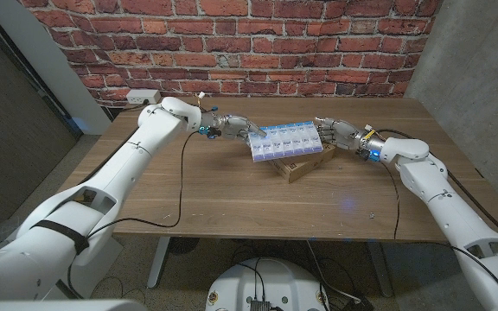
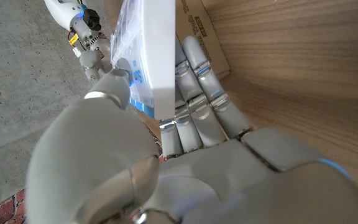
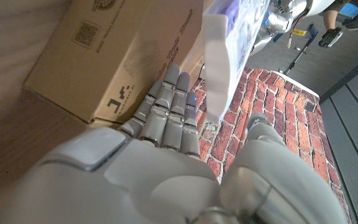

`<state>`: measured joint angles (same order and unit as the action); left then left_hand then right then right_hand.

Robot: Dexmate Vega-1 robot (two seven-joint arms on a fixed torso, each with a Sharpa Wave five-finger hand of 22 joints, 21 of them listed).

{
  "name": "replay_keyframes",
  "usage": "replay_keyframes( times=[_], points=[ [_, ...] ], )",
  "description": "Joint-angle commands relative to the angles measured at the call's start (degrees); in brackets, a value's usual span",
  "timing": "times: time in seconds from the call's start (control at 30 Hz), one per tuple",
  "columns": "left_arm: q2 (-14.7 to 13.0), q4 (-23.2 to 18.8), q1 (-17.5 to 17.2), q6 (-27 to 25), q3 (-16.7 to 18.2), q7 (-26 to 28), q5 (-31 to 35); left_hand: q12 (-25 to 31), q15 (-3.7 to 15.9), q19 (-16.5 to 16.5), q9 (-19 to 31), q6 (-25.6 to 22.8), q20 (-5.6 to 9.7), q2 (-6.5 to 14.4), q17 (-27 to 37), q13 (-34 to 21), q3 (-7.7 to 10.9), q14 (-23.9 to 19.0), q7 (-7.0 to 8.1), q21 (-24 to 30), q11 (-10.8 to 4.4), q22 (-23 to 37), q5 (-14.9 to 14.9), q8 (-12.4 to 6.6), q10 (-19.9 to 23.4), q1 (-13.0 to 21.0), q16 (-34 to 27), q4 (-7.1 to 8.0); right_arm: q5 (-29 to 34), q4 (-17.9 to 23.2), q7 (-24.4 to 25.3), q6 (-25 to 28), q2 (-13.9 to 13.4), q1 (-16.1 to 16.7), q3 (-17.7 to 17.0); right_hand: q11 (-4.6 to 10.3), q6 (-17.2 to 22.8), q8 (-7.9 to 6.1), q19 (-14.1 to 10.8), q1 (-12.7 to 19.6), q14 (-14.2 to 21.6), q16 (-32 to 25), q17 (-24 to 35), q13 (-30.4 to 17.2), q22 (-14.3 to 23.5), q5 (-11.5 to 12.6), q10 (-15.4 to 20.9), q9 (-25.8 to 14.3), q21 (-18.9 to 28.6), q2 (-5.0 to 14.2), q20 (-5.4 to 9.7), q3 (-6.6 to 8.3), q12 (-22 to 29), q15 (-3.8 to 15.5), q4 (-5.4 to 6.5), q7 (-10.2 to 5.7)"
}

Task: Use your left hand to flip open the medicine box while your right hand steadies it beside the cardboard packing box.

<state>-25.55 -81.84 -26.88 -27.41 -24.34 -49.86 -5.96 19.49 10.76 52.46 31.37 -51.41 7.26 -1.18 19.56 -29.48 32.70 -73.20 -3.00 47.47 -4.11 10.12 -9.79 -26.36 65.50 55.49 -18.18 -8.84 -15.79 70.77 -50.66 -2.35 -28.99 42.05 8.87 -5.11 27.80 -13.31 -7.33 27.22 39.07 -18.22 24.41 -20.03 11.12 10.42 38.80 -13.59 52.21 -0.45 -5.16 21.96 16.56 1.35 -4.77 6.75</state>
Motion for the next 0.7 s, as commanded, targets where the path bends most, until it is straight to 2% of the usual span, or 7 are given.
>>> replay_keyframes(
  times=[0.03,0.2,0.33,0.4,0.47,0.6,0.7],
  points=[
    [1.0,0.7,1.3,-0.9,0.5,0.1,1.0,-0.1,1.54,-0.3,0.3,-2.1,2.05,4.8,0.1,-0.3,4.41,-1.5,-2.33,0.4,-3.12,0.2,-0.2,0.37,3.4,4.7,-0.2,1.61,1.7,-3.1,-9.1,0.6,-2.8,-4.2,2.8,1.23,1.9,-0.64,-0.6,4.1,1.3,-2.6,1.5,-0.7,0.3,0.0,1.8,-0.1,0.1,0.85,-0.53,0.80,0.8,1.62,-2.47,-0.60],
    [1.3,1.1,2.7,-1.7,-0.7,-0.5,2.3,-0.1,1.60,-0.4,0.3,-2.2,2.05,4.8,0.2,-0.4,4.50,-1.4,-2.38,0.5,-3.06,0.2,-0.2,0.44,3.3,4.8,-0.2,1.59,1.5,-3.0,-9.5,0.2,-2.9,-4.2,2.5,2.92,6.5,-1.76,-2.0,6.5,6.0,-8.4,5.0,-1.7,0.8,-0.1,6.5,-0.2,1.2,0.96,0.54,-0.50,3.0,4.24,-3.55,-1.90],
    [1.6,1.7,4.6,-2.2,-2.9,-2.2,4.0,-0.1,1.59,-0.4,0.5,-2.1,2.06,4.8,0.2,-0.5,4.58,-1.4,-2.45,0.5,-2.97,0.2,-0.2,0.50,3.3,4.8,-0.2,1.59,0.6,-2.6,-8.4,0.1,-2.3,-3.3,1.4,2.81,7.9,-1.95,-2.3,6.5,6.4,-10.3,6.4,-2.2,1.0,-0.2,7.9,-0.2,1.6,1.06,0.43,-1.30,3.7,4.19,-3.31,-1.96],
    [1.7,2.0,5.5,-2.0,-4.1,-3.5,4.8,-0.1,1.59,-0.4,0.5,-2.1,2.01,4.8,0.2,-0.6,4.61,-1.4,-2.46,0.6,-2.92,0.2,-0.2,0.56,3.2,4.8,-0.2,1.58,0.6,-1.9,-7.1,0.5,-2.2,-2.6,0.8,1.76,6.2,-0.34,-1.4,4.4,2.7,-11.3,8.3,-2.8,1.2,-0.4,4.5,0.3,1.9,1.28,0.22,-3.26,2.4,3.20,-1.99,-1.63],
    [1.7,1.9,6.1,-1.8,-4.9,-4.7,5.5,-0.1,1.57,-0.6,0.5,-2.2,1.99,4.9,0.2,-0.7,4.63,-1.4,-2.60,0.6,-2.88,0.2,-0.2,0.58,3.1,4.8,-0.1,1.59,0.0,-1.6,-6.1,1.2,-1.9,-2.0,0.1,1.01,3.8,1.11,-0.5,0.5,0.6,-10.3,7.3,-3.1,1.4,-0.4,1.8,0.8,1.9,0.22,0.09,-5.54,1.1,2.61,-0.16,-1.43],
    [1.6,1.1,7.0,-1.6,-5.8,-6.5,6.4,-0.1,1.56,-0.6,0.6,-2.1,1.94,4.8,0.3,-0.8,4.67,-1.2,-2.63,0.6,-2.89,0.2,-0.3,0.67,2.9,4.7,-0.1,1.60,0.3,-0.2,-3.4,1.8,-1.8,-0.6,-0.7,-0.98,-1.8,2.75,0.8,-2.3,-5.4,-6.6,4.3,-2.4,1.4,0.3,-4.9,1.4,2.1,-0.67,-0.54,-7.23,-2.7,-0.61,0.78,-0.78],
    [1.5,0.2,7.1,-2.1,-6.1,-6.9,7.1,-0.1,1.55,-0.8,0.7,-2.0,1.90,4.9,0.3,-1.0,4.69,-1.1,-2.69,0.6,-2.81,0.2,-0.3,0.77,2.9,4.7,-0.1,1.64,0.1,-0.2,-3.2,1.4,-1.6,-0.4,-0.9,-1.52,-2.4,2.46,1.0,-2.5,-7.1,-5.4,3.3,-1.9,1.4,0.5,-6.1,1.5,2.3,-0.75,-0.53,-7.46,-3.4,-1.55,0.77,-0.25]
  ],
)
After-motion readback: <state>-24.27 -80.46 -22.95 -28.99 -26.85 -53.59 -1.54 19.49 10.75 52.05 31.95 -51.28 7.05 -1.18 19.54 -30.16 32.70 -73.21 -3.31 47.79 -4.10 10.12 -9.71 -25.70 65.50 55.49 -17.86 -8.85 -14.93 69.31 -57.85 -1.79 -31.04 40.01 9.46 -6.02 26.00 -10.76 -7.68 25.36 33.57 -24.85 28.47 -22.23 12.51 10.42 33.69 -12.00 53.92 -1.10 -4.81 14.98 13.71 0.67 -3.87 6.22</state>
